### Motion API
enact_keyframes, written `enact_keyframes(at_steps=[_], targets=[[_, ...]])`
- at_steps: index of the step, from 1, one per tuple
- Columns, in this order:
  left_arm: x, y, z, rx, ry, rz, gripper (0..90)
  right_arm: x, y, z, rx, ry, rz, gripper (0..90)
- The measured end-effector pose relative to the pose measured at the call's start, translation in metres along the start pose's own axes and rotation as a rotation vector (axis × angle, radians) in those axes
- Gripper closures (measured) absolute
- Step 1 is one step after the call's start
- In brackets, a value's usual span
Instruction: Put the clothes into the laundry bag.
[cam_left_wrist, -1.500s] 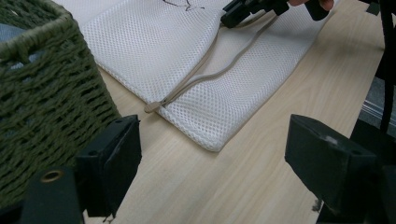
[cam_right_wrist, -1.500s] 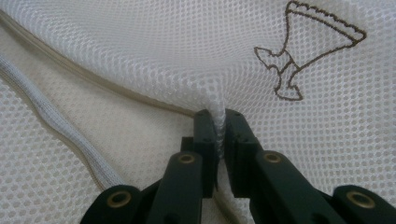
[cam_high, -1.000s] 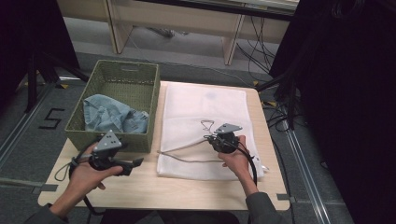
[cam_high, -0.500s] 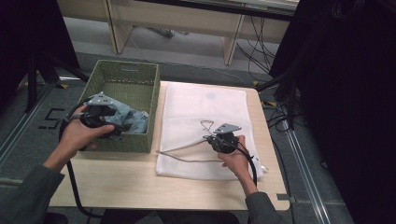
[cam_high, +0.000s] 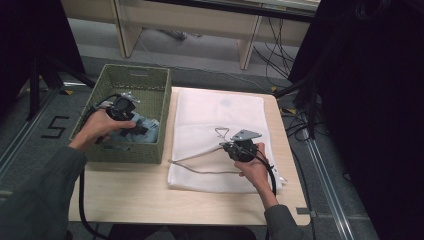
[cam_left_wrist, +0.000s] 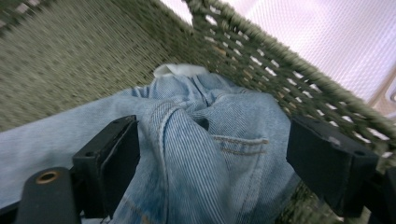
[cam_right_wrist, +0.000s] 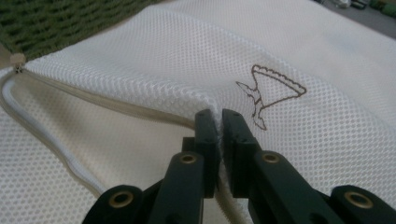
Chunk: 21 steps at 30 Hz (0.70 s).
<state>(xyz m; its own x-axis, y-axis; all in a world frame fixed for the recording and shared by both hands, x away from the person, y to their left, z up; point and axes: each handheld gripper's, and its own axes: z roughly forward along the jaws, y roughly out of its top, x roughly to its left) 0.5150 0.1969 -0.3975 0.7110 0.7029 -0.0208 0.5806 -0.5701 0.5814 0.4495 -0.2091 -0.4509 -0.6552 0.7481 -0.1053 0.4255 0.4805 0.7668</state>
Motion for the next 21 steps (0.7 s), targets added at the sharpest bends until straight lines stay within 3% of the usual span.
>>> enact_keyframes(at_steps=[1, 3, 5, 6, 8, 10, 16, 17, 21], targets=[[0.003, 0.0, 0.005, 0.017, 0.01, 0.006, 17.1, -0.002, 0.004, -0.003, -0.025, -0.008, -0.007, 86.3], [0.005, 0.0, 0.008, 0.028, 0.017, 0.008, 17.1, -0.002, 0.006, -0.006, -0.011, 0.002, 0.004, 86.3], [0.009, -0.001, 0.012, 0.075, 0.035, 0.044, 16.8, -0.002, 0.006, -0.004, -0.033, -0.01, -0.008, 86.3], [0.012, -0.003, 0.017, 0.079, 0.025, 0.037, 15.1, -0.002, 0.007, -0.005, -0.016, -0.002, -0.008, 86.2], [0.014, -0.005, 0.025, 0.094, -0.007, 0.025, 14.3, -0.001, 0.006, -0.003, -0.031, -0.008, -0.01, 86.2], [0.014, -0.004, 0.03, 0.135, -0.014, 0.007, 13.7, 0.0, 0.007, -0.004, -0.025, -0.004, -0.005, 86.2], [0.022, 0.0, 0.033, 0.2, -0.024, 0.03, 16.8, 0.0, 0.007, -0.002, -0.022, -0.002, -0.007, 86.1], [0.023, 0.001, 0.034, 0.206, -0.021, 0.037, 21.1, 0.0, 0.007, -0.002, -0.024, -0.001, -0.01, 86.1], [0.025, 0.004, 0.035, 0.212, 0.011, 0.03, 64.5, -0.001, 0.007, -0.002, -0.033, -0.01, -0.024, 86.1]])
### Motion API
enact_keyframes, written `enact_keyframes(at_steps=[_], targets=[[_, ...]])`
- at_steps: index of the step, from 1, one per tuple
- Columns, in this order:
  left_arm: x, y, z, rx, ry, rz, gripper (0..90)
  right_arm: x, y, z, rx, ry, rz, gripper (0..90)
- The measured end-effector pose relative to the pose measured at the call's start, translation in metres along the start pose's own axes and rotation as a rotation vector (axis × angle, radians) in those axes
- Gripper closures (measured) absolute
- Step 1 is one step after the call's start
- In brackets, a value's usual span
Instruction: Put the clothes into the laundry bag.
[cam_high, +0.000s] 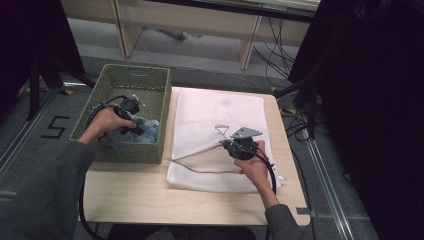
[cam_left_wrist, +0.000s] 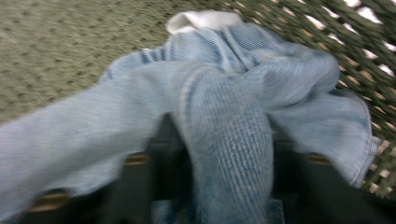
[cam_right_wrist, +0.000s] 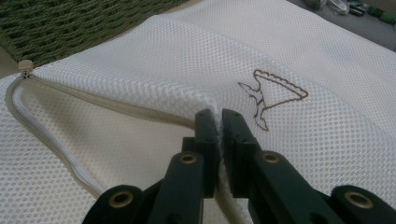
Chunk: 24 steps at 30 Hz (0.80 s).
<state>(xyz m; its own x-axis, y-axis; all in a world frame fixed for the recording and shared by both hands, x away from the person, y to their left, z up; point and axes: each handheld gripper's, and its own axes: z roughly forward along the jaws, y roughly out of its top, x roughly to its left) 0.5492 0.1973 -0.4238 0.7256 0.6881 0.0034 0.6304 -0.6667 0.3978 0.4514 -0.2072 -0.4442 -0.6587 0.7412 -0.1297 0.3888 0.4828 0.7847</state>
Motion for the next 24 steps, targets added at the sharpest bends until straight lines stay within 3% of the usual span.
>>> enact_keyframes(at_steps=[2, 5, 6, 7, 8, 10, 11, 12, 13, 14, 15, 16, 17, 20, 21, 22, 23, 24], targets=[[0.0, 0.002, -0.003, -0.014, 0.026, -0.026, 73.2, 0.0, 0.0, -0.001, 0.015, 0.015, 0.022, 86.1], [0.011, 0.005, -0.013, -0.105, 0.098, -0.112, 77.4, 0.0, -0.001, 0.0, 0.009, 0.007, 0.025, 86.1], [0.022, 0.005, -0.019, -0.209, 0.169, -0.23, 77.6, -0.001, -0.001, 0.0, 0.002, 0.006, 0.017, 86.1], [0.022, 0.005, -0.019, -0.209, 0.169, -0.23, 77.4, -0.001, -0.001, 0.0, 0.002, 0.006, 0.017, 86.1], [0.029, 0.004, -0.021, -0.271, 0.216, -0.301, 77.4, 0.0, -0.001, 0.0, 0.001, 0.005, 0.017, 86.1], [0.039, 0.002, -0.026, -0.315, 0.294, -0.395, 76.0, -0.001, 0.0, -0.001, -0.001, 0.004, 0.018, 86.1], [0.042, 0.001, -0.024, -0.309, 0.291, -0.418, 76.0, -0.001, 0.0, -0.001, -0.001, 0.004, 0.018, 86.1], [0.045, 0.0, -0.022, -0.3, 0.263, -0.439, 73.9, -0.001, 0.0, -0.001, -0.002, 0.004, 0.02, 86.1], [0.046, 0.0, -0.02, -0.296, 0.248, -0.446, 68.3, -0.001, 0.0, -0.001, -0.001, 0.005, 0.018, 86.1], [0.045, 0.0, -0.019, -0.297, 0.231, -0.455, 54.1, -0.002, -0.001, -0.002, 0.01, 0.012, 0.016, 86.0], [0.044, -0.001, -0.016, -0.291, 0.215, -0.459, 54.1, -0.002, -0.001, -0.002, 0.01, 0.012, 0.016, 86.0], [0.043, -0.001, -0.014, -0.271, 0.179, -0.447, 46.3, -0.003, -0.001, -0.002, 0.012, 0.009, 0.014, 86.0], [0.042, -0.001, -0.014, -0.247, 0.145, -0.422, 40.4, -0.002, -0.001, -0.002, 0.002, 0.005, 0.031, 85.9], [0.037, -0.003, -0.017, -0.244, 0.123, -0.359, 25.3, -0.002, -0.002, -0.002, 0.001, 0.006, 0.031, 85.7], [0.035, -0.003, -0.018, -0.242, 0.094, -0.359, 21.2, -0.003, -0.002, -0.002, -0.001, 0.006, 0.033, 85.6], [0.033, -0.004, -0.019, -0.231, 0.036, -0.355, 18.0, -0.003, -0.002, -0.002, 0.0, 0.006, 0.035, 85.6], [0.03, -0.006, -0.019, -0.241, -0.012, -0.324, 15.7, -0.002, -0.002, -0.002, 0.0, 0.006, 0.035, 85.5], [0.027, -0.007, -0.018, -0.237, -0.022, -0.276, 15.5, -0.002, -0.002, -0.002, 0.002, 0.004, 0.031, 85.5]])
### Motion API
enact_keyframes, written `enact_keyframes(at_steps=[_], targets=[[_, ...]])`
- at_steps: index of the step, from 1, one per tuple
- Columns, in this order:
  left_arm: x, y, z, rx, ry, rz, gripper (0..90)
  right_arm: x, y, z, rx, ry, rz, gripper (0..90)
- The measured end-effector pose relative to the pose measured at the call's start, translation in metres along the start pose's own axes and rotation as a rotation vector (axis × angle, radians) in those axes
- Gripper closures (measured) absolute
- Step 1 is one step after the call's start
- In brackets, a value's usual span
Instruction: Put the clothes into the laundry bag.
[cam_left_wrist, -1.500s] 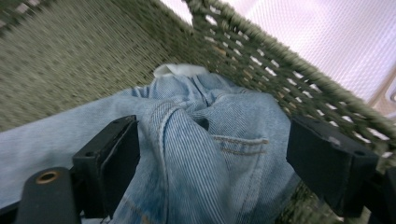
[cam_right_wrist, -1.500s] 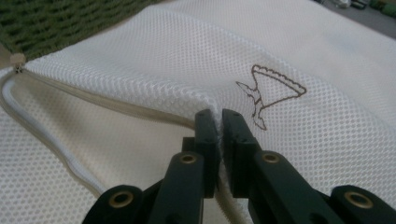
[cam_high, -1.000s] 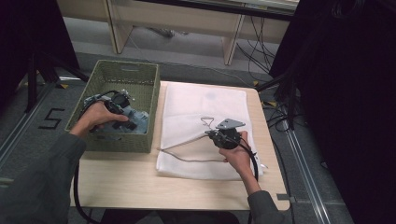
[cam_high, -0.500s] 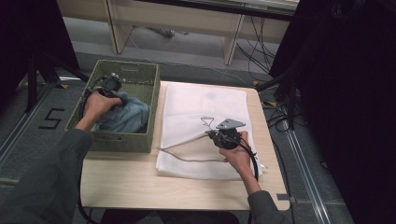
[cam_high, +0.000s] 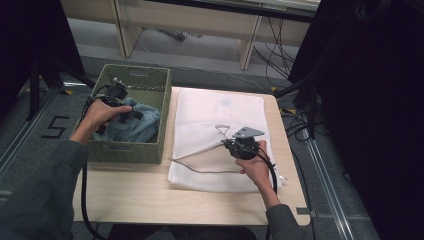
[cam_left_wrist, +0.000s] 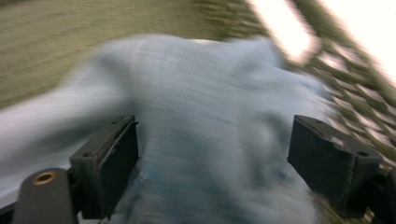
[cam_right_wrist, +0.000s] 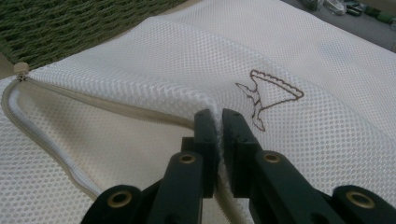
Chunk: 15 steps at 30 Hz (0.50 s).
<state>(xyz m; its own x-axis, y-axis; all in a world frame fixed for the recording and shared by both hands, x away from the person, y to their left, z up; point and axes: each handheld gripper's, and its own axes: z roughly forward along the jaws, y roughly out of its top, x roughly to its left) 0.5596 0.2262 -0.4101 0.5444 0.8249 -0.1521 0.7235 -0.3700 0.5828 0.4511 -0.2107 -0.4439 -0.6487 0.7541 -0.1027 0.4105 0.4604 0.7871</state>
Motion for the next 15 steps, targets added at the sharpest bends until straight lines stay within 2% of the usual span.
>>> enact_keyframes(at_steps=[1, 2, 3, 4, 7, 8, 10, 12, 13, 15], targets=[[-0.001, -0.001, 0.001, 0.002, 0.021, 0.05, 15.5, 0.0, 0.0, 0.0, 0.007, 0.002, -0.004, 85.4], [-0.002, -0.002, 0.002, -0.001, 0.038, 0.083, 15.4, 0.0, 0.0, 0.0, 0.014, 0.004, -0.005, 85.4], [-0.001, -0.003, 0.004, 0.006, 0.034, 0.092, 15.3, 0.001, 0.0, 0.001, 0.007, 0.001, -0.002, 85.3], [-0.001, -0.003, 0.007, 0.019, 0.025, 0.084, 14.6, 0.001, 0.0, 0.002, 0.005, 0.0, -0.003, 85.2], [-0.002, -0.001, 0.014, 0.047, 0.04, 0.109, 14.6, 0.002, 0.0, 0.002, 0.002, 0.001, 0.0, 85.1], [-0.004, -0.001, 0.016, 0.037, 0.043, 0.101, 14.6, 0.001, 0.0, 0.002, 0.004, 0.0, -0.002, 85.1], [-0.006, 0.0, 0.02, 0.048, 0.042, 0.116, 13.7, 0.001, 0.0, 0.002, 0.001, 0.003, 0.003, 85.0], [-0.005, -0.002, 0.025, 0.093, 0.013, 0.133, 11.4, 0.0, -0.001, 0.002, 0.0, 0.005, 0.003, 84.9], [-0.005, -0.003, 0.029, 0.108, -0.005, 0.123, 9.7, 0.001, -0.001, 0.003, 0.0, 0.006, 0.009, 84.9], [-0.006, -0.006, 0.035, 0.116, -0.021, 0.124, 5.7, 0.0, -0.001, 0.002, -0.002, 0.008, -0.008, 84.8]])
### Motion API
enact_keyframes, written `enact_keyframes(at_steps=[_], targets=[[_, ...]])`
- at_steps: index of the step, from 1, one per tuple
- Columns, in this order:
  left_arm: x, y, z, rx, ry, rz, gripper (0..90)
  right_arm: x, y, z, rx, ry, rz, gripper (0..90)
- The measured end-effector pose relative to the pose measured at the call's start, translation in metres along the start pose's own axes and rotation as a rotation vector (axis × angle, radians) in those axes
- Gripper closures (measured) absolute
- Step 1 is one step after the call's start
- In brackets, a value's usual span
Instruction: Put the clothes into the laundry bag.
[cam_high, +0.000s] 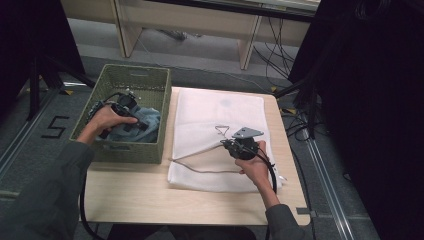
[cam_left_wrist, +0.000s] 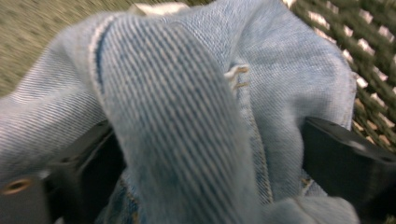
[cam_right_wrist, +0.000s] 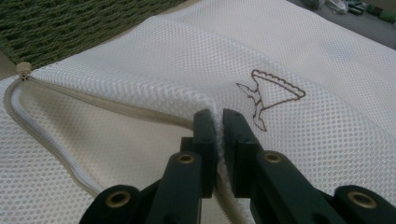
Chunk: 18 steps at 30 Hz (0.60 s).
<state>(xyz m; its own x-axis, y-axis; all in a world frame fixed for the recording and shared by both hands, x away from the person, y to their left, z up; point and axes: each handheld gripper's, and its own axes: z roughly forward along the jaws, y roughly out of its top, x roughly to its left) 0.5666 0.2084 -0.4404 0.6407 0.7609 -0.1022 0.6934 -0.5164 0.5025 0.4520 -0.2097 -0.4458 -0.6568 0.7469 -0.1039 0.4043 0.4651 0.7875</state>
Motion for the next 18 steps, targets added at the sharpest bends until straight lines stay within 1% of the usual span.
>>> enact_keyframes(at_steps=[2, 5, 6, 7, 8, 9, 10, 11, 12, 13, 14, 15, 16, 17, 18], targets=[[-0.003, -0.001, 0.003, 0.0, -0.004, 0.019, 0.4, 0.0, 0.0, -0.001, 0.009, 0.005, -0.004, 84.7], [-0.006, -0.004, 0.009, 0.014, 0.007, 0.053, 0.0, 0.0, 0.0, -0.001, 0.007, 0.004, -0.001, 84.7], [-0.006, -0.006, 0.012, 0.022, 0.015, 0.062, 0.0, 0.0, 0.0, 0.0, -0.002, -0.002, 0.002, 84.7], [-0.006, -0.006, 0.015, 0.029, 0.031, 0.082, 0.0, 0.001, 0.0, 0.0, 0.007, 0.001, 0.003, 84.7], [-0.007, -0.006, 0.017, 0.038, 0.045, 0.087, 0.6, 0.001, 0.0, 0.0, 0.011, 0.004, 0.006, 84.7], [-0.007, -0.006, 0.019, 0.049, 0.065, 0.093, 8.3, 0.002, 0.001, -0.001, 0.014, 0.007, 0.014, 84.7], [-0.008, -0.005, 0.021, 0.056, 0.092, 0.098, 8.3, 0.002, 0.001, -0.001, 0.014, 0.007, 0.014, 84.7], [-0.009, -0.005, 0.022, 0.075, 0.113, 0.101, 15.9, 0.002, 0.001, -0.001, 0.016, 0.007, 0.019, 84.7], [-0.009, -0.003, 0.023, 0.088, 0.126, 0.09, 20.9, 0.001, 0.0, 0.0, 0.007, -0.005, 0.003, 84.7], [-0.01, -0.002, 0.023, 0.095, 0.148, 0.095, 30.0, 0.003, -0.001, 0.0, 0.009, -0.003, 0.008, 84.8], [-0.011, -0.001, 0.022, 0.113, 0.158, 0.105, 36.1, 0.002, -0.001, 0.0, 0.008, -0.004, -0.002, 84.8], [-0.013, 0.0, 0.023, 0.117, 0.174, 0.104, 41.3, 0.002, 0.0, 0.0, 0.008, -0.004, -0.002, 84.9], [-0.015, 0.001, 0.024, 0.107, 0.187, 0.106, 45.8, 0.002, 0.0, 0.0, 0.008, -0.004, 0.01, 84.9], [-0.016, 0.002, 0.023, 0.114, 0.196, 0.114, 49.9, 0.002, 0.0, -0.001, 0.003, -0.004, 0.004, 84.9], [-0.017, 0.002, 0.022, 0.101, 0.206, 0.113, 54.0, 0.003, 0.0, -0.001, 0.009, -0.001, 0.021, 84.9]])
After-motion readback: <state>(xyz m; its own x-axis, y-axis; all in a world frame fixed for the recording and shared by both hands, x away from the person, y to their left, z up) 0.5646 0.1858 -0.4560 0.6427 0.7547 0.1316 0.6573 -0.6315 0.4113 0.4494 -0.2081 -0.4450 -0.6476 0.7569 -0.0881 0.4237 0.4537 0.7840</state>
